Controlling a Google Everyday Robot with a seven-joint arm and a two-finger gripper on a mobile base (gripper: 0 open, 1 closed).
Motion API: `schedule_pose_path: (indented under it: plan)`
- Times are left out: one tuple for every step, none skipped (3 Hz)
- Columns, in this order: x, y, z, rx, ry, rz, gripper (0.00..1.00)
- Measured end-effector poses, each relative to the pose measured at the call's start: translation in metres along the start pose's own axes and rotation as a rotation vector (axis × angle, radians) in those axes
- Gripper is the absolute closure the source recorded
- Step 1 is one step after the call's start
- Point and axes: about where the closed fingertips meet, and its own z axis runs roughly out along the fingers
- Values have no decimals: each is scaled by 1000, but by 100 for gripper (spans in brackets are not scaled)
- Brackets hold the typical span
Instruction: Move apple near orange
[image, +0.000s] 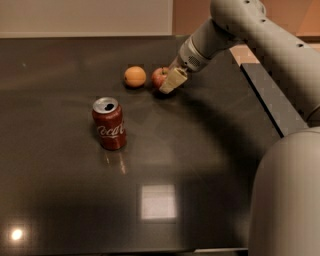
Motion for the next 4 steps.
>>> schedule_pose_path:
  plan:
    - [-2, -9, 7, -4, -4, 18, 61]
    - [-5, -12, 7, -14, -14, 15, 37]
    - [-5, -12, 11, -18, -13, 15, 13]
    - [-5, -11, 14, -24, -12, 14, 0]
